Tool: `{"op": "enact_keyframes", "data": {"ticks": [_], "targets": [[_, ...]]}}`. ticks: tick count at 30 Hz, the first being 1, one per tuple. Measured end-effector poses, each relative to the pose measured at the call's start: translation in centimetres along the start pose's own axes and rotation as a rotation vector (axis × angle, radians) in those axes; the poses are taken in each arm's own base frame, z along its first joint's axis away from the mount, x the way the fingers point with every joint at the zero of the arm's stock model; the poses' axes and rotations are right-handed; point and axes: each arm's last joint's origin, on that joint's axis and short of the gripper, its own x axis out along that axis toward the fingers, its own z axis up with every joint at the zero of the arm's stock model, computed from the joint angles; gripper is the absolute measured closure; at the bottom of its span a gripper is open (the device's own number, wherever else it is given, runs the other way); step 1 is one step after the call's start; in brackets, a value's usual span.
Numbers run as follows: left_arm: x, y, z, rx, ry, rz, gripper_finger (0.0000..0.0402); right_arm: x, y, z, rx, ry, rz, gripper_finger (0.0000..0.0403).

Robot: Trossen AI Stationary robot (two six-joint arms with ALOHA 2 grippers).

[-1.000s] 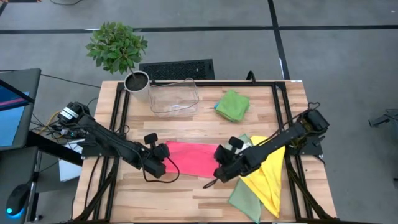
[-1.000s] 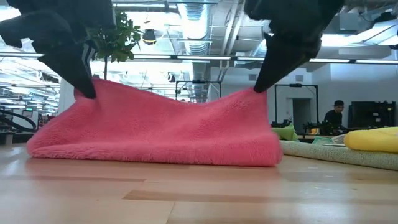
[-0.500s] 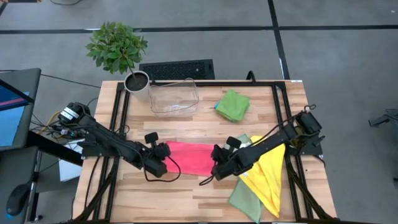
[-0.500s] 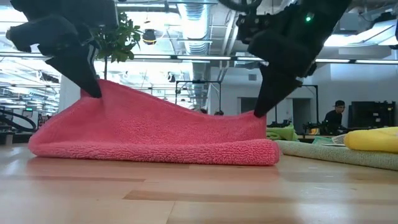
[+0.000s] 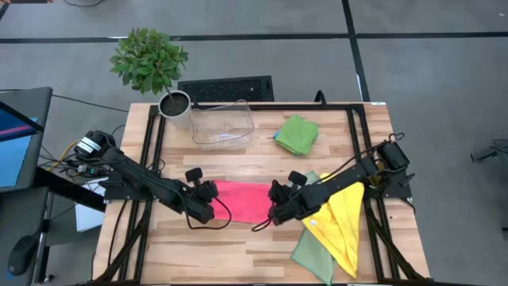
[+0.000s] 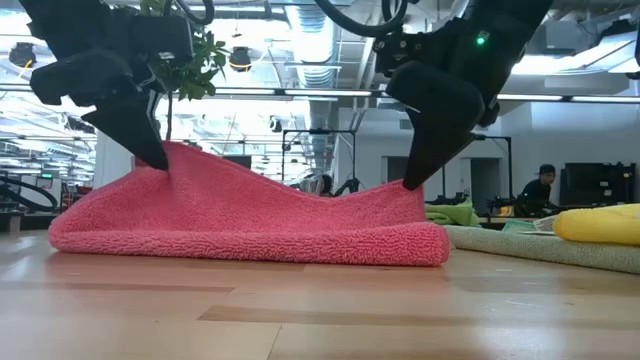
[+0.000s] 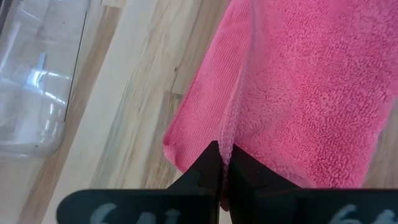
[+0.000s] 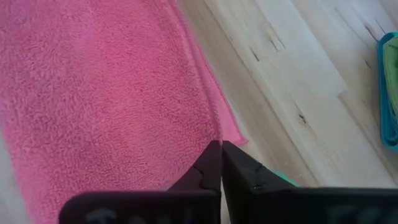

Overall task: Fold microfiber towels
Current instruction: Fold the pink microfiber cloth

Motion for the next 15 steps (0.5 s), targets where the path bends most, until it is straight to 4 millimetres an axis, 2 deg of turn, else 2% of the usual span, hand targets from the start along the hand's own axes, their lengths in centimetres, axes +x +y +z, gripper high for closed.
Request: {"op": "enact_keyframes", "data": {"ticks": [6,15], "targets": [[0.06,-0.03,-0.02,0.025,0.001,-0.007,0.0382,0.28,-0.34,0.31,0.015,0.005,-0.003,0.0357],[0.06,0.00,-0.01,0.056,-0.004,0.001,0.0275,0.68,-0.83,0.71,0.035,0.021,-0.001,0.0317]]}}
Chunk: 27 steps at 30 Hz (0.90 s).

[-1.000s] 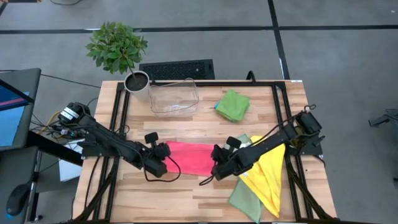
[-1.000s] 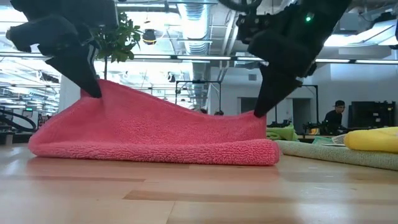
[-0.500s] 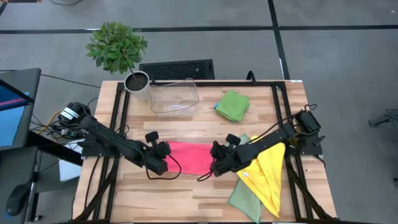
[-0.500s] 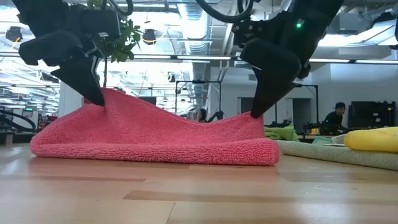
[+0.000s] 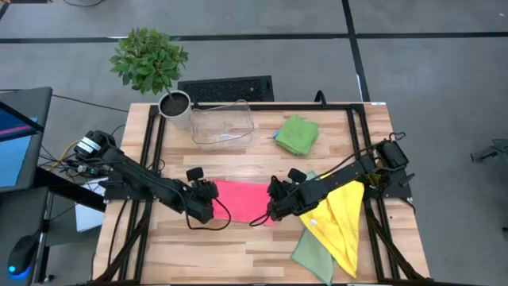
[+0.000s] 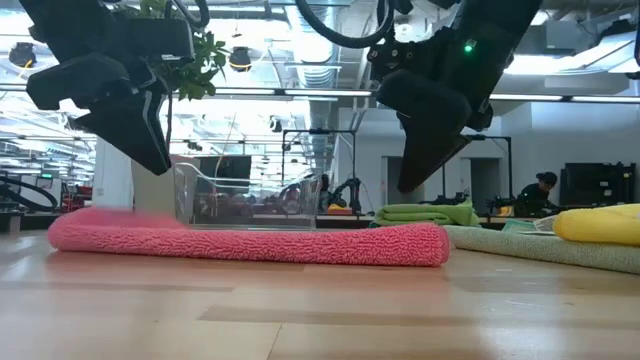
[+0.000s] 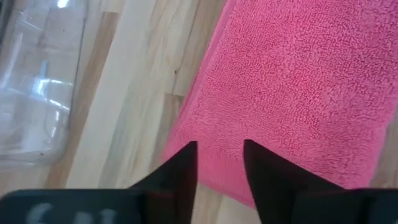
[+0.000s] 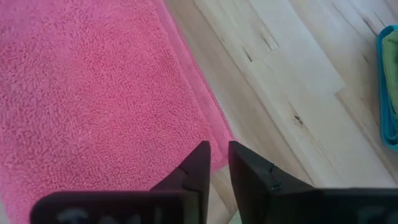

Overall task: Fold microfiber towels
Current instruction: Fold the pink microfiber cloth

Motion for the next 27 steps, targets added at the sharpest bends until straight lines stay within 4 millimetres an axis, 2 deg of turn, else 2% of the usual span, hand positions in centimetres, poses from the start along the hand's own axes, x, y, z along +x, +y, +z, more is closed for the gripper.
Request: {"op": "enact_keyframes", "data": {"ticks": [5,8,11,16,20,22,27], "targets": [[0.0,0.4,-0.5,-0.008,0.032,0.056,0.0232,0.0,0.0,0.1,0.006,-0.004,0.003,0.0291],[-0.2,0.4,-0.8,-0.066,0.048,0.064,0.0227,-0.2,0.6,0.0,0.011,-0.031,0.031,0.0281],[-0.6,-0.7,-0.6,-0.105,-0.064,0.046,0.0234,-0.7,1.5,0.0,0.024,-0.092,0.061,0.0276],[-0.8,-3.1,-1.0,-0.143,-0.281,-0.082,0.0274,-2.4,3.7,-0.9,0.024,-0.234,0.101,0.0278],[-0.5,-4.0,-3.0,-0.178,-0.346,-0.119,0.0325,-3.7,5.5,-2.1,0.023,-0.327,0.133,0.0286],[-0.2,-4.1,-4.2,-0.215,-0.355,-0.121,0.0350,-3.3,6.7,-2.8,0.019,-0.351,0.145,0.0289],[0.4,-3.9,-6.2,-0.275,-0.361,-0.113,0.0394,-0.2,8.5,-4.7,0.004,-0.330,0.113,0.0297]]}}
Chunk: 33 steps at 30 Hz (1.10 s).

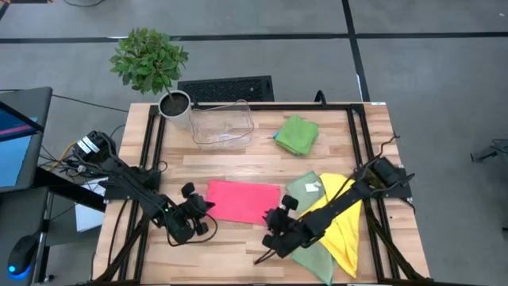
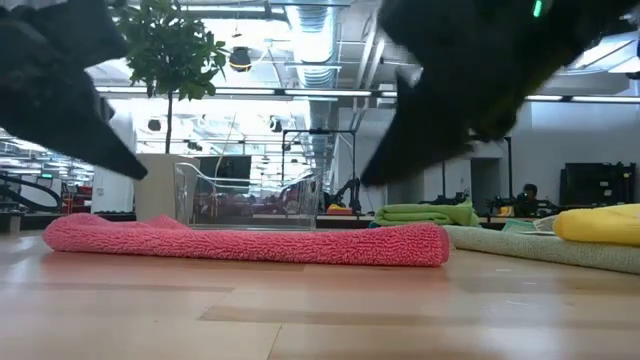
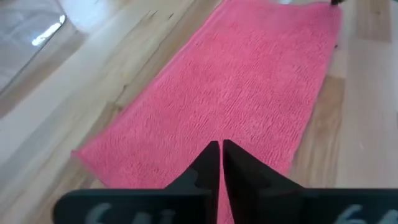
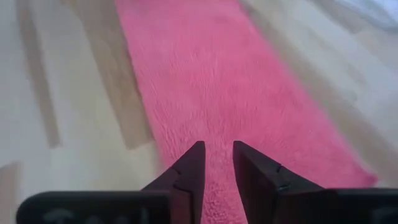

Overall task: Fold microfiber towels
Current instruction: Fold the pink microfiber cloth

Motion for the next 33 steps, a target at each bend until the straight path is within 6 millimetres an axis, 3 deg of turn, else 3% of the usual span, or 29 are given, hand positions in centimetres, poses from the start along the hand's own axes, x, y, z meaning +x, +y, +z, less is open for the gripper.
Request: {"op": "enact_keyframes", "data": {"ticks": [4,7,15,22,33], "targets": [[0.0,0.2,-0.7,-0.031,0.020,-0.024,0.0399,2.4,0.5,-2.2,0.029,0.074,-0.007,0.0304],[-0.2,0.1,-1.1,-0.045,0.044,-0.054,0.0398,3.0,0.9,-2.8,0.046,0.079,0.000,0.0308],[-0.5,0.6,-3.1,-0.101,0.064,-0.050,0.0401,2.8,0.9,-2.7,0.040,0.080,0.004,0.0312],[1.0,-0.3,-5.2,-0.106,0.118,-0.050,0.0401,2.8,0.8,-2.7,0.056,0.083,0.004,0.0312],[-0.1,0.2,-5.1,-0.134,0.206,-0.051,0.0401,2.6,0.9,-2.9,0.042,0.104,0.013,0.0312]]}}
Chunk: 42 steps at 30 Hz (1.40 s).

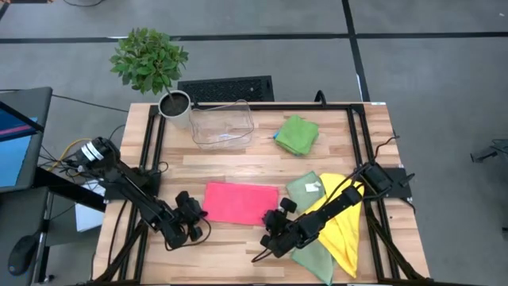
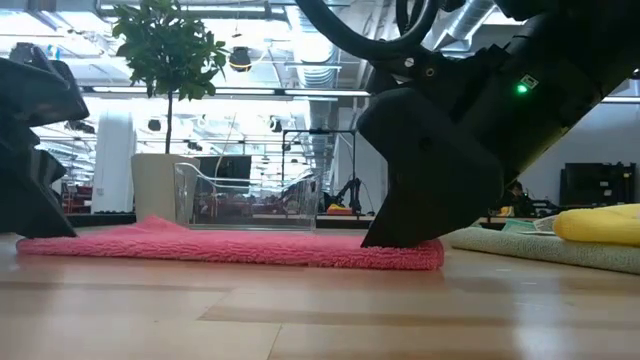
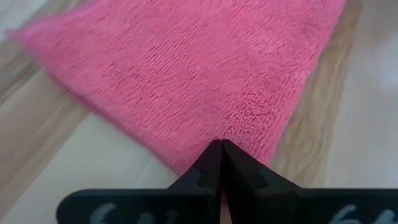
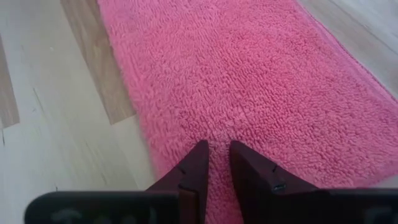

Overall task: Fold microfiber towels
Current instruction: Fold the pink microfiber cloth

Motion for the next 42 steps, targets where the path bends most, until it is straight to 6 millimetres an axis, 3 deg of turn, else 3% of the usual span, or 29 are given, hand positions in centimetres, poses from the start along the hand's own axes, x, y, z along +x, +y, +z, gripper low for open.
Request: {"op": "enact_keyframes", "data": {"ticks": [7,13,16,20,26,31,38,42], "targets": [[-1.8,0.4,1.7,0.004,-0.006,-0.041,0.0401,-1.0,-0.2,0.5,-0.077,0.023,0.016,0.0312],[-3.2,-0.3,3.5,-0.013,-0.114,-0.078,0.0401,-4.2,-0.8,3.1,-0.084,-0.063,0.040,0.0312],[-3.3,-0.8,4.0,-0.029,-0.212,-0.081,0.0401,-5.7,-0.7,3.5,-0.073,-0.150,0.026,0.0312],[-2.8,-2.2,4.1,-0.004,-0.327,-0.107,0.0401,-6.2,0.6,1.8,-0.059,-0.229,0.038,0.0312],[-0.3,-3.5,2.9,0.060,-0.354,-0.099,0.0401,-3.8,2.1,-2.2,-0.054,-0.263,0.027,0.0312],[1.5,-3.4,1.4,0.036,-0.309,-0.064,0.0401,-2.1,1.8,-4.7,0.008,-0.234,-0.009,0.0312],[2.0,-3.3,0.8,0.017,-0.245,-0.076,0.0401,-2.4,1.9,-5.5,0.027,-0.236,-0.003,0.0312],[2.1,-3.2,0.8,0.018,-0.242,-0.072,0.0401,-3.4,1.8,-4.4,-0.011,-0.249,0.006,0.0312]]}}
